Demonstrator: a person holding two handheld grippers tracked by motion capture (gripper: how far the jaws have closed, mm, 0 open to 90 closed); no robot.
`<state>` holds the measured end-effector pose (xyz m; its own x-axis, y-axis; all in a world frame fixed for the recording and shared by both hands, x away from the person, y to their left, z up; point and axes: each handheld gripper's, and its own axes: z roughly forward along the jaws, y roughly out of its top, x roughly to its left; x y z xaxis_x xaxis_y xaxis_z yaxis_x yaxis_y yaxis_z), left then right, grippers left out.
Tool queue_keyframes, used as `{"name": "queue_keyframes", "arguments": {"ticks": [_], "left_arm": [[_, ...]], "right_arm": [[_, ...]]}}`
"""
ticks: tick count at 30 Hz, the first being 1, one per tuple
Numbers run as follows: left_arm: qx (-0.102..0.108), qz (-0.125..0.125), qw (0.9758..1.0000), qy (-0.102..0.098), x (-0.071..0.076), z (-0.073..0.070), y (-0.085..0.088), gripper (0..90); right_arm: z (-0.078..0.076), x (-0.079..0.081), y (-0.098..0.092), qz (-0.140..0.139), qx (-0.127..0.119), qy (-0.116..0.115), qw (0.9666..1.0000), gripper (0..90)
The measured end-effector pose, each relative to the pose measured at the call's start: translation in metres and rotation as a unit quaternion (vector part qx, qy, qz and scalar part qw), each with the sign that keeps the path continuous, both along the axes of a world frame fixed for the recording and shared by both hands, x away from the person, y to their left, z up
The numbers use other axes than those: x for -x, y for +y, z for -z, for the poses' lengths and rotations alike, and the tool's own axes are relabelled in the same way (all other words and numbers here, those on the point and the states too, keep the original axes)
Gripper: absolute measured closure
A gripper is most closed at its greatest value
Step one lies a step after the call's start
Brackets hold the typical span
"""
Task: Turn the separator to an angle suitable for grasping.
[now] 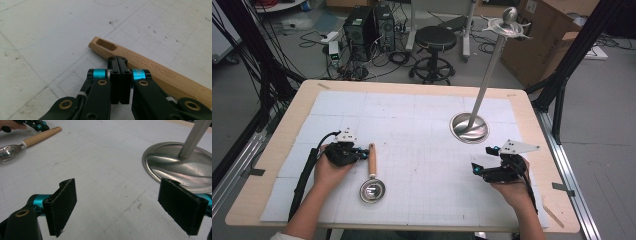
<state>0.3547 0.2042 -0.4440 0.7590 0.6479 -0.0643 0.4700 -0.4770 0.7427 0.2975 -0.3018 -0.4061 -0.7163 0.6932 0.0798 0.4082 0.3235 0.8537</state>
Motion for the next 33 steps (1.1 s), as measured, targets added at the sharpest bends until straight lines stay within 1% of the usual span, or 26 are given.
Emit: {"name": "queue_keyframes", "arguments": {"ticks": [5, 7, 9, 12, 14, 18, 21, 23, 26, 30, 33], "left_arm": [[-0.001, 0.010, 0.9999, -0.002, -0.003, -0.001, -0.011, 89.7], [-0.001, 0.013, 0.9999, 0.001, -0.004, 0.000, -0.014, 89.6], [-0.001, 0.014, 0.9999, 0.003, -0.005, 0.000, -0.016, 89.6], [0.006, 0.011, 0.9999, 0.009, -0.007, 0.000, -0.016, 89.6], [0.015, 0.004, 0.9998, 0.012, -0.009, 0.001, -0.015, 89.7], [0.020, -0.001, 0.9997, 0.011, -0.012, 0.002, -0.016, 89.6], [0.022, -0.001, 0.9997, 0.012, -0.012, 0.002, -0.017, 89.7], [0.023, 0.000, 0.9996, 0.014, -0.012, 0.003, -0.019, 89.7], [0.019, 0.004, 0.9997, 0.012, -0.011, 0.002, -0.022, 89.7], [0.016, 0.015, 0.9997, 0.010, -0.011, 0.001, -0.028, 89.6], [0.013, 0.019, 0.9997, 0.010, -0.012, -0.001, -0.033, 89.7]], "right_arm": [[0.000, 0.001, 0.001, -0.001, 0.003, -0.001, 1.0000, 14.3], [0.000, 0.001, 0.000, 0.002, 0.001, 0.001, 1.0000, 14.3], [0.000, 0.001, 0.000, 0.002, 0.002, -0.001, 1.0000, 14.4], [0.001, 0.001, 0.001, -0.001, -0.001, 0.002, 1.0000, 14.4], [0.002, 0.000, 0.002, -0.001, 0.002, 0.003, 1.0000, 14.4], [0.002, -0.003, 0.003, -0.004, 0.006, 0.001, 1.0000, 14.5], [0.001, -0.004, 0.003, -0.002, 0.003, 0.000, 1.0000, 14.5], [0.001, -0.003, 0.005, -0.003, 0.009, 0.001, 1.0000, 14.5], [0.001, -0.003, 0.005, -0.004, 0.009, -0.001, 0.9999, 14.6], [0.000, -0.003, 0.006, -0.003, 0.005, -0.001, 1.0000, 14.6], [0.000, -0.003, 0.007, -0.005, 0.007, 0.001, 1.0000, 14.6]]}}
